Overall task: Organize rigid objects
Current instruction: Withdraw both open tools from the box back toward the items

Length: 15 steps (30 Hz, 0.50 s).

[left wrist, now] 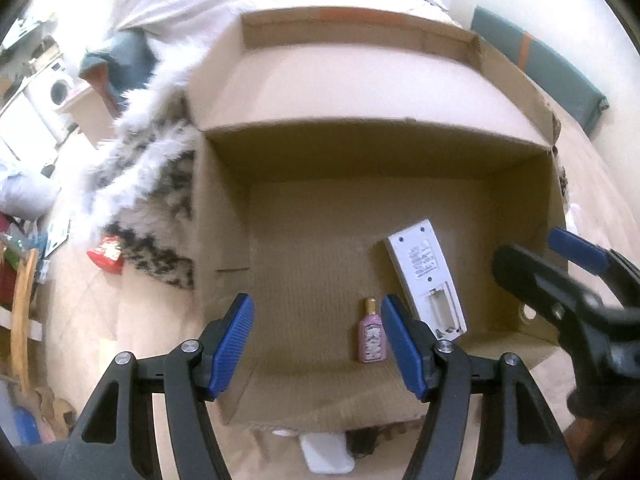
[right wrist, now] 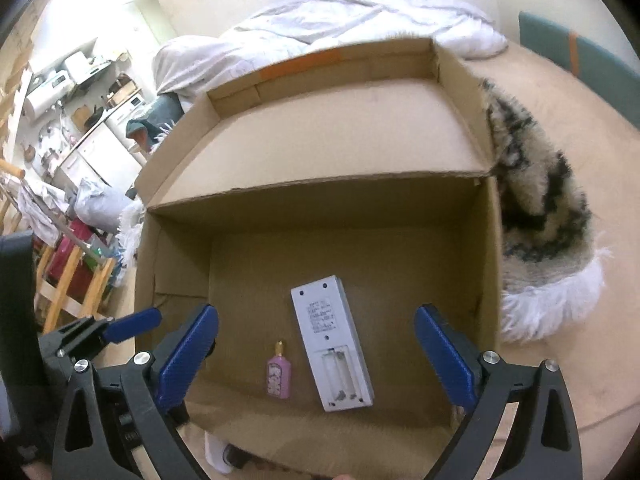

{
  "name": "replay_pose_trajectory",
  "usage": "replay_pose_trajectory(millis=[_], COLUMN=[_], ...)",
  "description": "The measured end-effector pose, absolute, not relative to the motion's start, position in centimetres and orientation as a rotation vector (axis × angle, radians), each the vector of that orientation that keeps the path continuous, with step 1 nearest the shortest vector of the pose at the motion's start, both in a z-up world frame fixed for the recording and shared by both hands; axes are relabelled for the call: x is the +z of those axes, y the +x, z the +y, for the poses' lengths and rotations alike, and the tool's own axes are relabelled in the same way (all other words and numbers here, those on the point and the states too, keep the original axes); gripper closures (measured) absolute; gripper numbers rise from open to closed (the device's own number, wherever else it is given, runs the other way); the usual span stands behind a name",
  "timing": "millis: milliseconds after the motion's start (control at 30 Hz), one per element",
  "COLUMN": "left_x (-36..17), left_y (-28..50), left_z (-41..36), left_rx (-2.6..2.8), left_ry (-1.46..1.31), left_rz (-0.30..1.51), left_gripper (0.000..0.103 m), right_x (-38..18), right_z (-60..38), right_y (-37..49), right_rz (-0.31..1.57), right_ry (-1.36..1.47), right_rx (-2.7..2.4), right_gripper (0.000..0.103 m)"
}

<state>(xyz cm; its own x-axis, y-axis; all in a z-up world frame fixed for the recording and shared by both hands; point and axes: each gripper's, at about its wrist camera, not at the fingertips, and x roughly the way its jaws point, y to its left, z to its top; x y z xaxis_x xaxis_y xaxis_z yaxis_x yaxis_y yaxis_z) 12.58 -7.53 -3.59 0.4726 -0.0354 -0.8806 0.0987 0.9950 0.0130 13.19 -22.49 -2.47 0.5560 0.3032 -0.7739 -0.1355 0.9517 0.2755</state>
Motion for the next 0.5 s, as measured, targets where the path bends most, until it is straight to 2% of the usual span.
replay_pose_trajectory(millis=[300,500], left_x=[-1.3,-1.7], left_y=[8.7,6.4], left_z=[-4.2,-2.7], left_rx=[-0.022,-0.004], left_ry=[-0.019,-0.064], left_rz=[1.047,1.068], left_gripper=[0.04,0.04], right_x=[-0.8,-1.0], right_z=[-22.4,-23.0], right_y=[8.3,5.6], right_rz=[0.929,0.95], right_ry=[0.151,0.171], right_rx=[0.271,0.262], right_gripper=[0.0,0.0])
